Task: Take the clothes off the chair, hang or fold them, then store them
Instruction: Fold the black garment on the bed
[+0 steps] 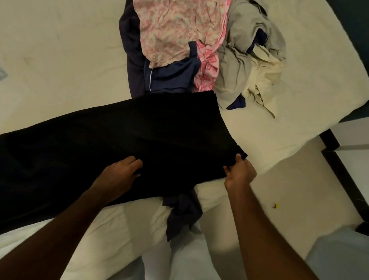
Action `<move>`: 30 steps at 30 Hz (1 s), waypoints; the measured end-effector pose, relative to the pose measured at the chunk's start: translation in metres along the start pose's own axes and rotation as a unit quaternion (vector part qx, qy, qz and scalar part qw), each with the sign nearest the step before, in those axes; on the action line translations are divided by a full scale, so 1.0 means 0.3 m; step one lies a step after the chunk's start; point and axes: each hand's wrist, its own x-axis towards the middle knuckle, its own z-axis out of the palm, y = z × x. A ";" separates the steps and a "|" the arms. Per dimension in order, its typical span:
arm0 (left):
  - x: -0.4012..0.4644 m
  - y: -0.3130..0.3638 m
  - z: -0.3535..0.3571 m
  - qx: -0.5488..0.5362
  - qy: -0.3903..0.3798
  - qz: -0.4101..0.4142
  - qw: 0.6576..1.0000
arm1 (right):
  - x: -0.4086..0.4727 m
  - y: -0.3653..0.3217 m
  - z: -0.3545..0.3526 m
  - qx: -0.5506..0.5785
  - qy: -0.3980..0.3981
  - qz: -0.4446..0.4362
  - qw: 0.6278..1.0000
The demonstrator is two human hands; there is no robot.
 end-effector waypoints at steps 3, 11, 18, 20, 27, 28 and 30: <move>-0.049 0.000 0.016 -0.004 -0.025 0.025 0.999 | 0.029 0.041 -0.091 -0.033 0.060 -0.037 0.997; -0.082 0.016 0.070 -0.023 -0.089 -0.022 0.996 | -0.019 0.045 -0.094 -0.294 0.073 -0.185 0.935; 0.027 0.059 -0.001 0.019 0.054 -0.110 0.992 | -0.024 -0.116 0.089 -0.566 -0.070 -0.317 0.758; 0.066 0.068 -0.019 0.047 0.000 -0.157 0.987 | 0.003 -0.143 0.115 -0.611 -0.105 -0.277 0.734; 0.109 0.058 0.021 0.086 -0.055 -0.197 0.975 | 0.058 -0.220 0.143 -0.463 -0.297 -0.151 0.821; 0.112 0.055 0.023 0.083 -0.055 -0.201 0.975 | 0.049 -0.230 0.148 -0.455 -0.314 -0.136 0.822; 0.120 0.056 0.019 0.077 -0.058 -0.200 0.975 | 0.007 -0.251 0.148 -0.419 -0.347 -0.122 0.830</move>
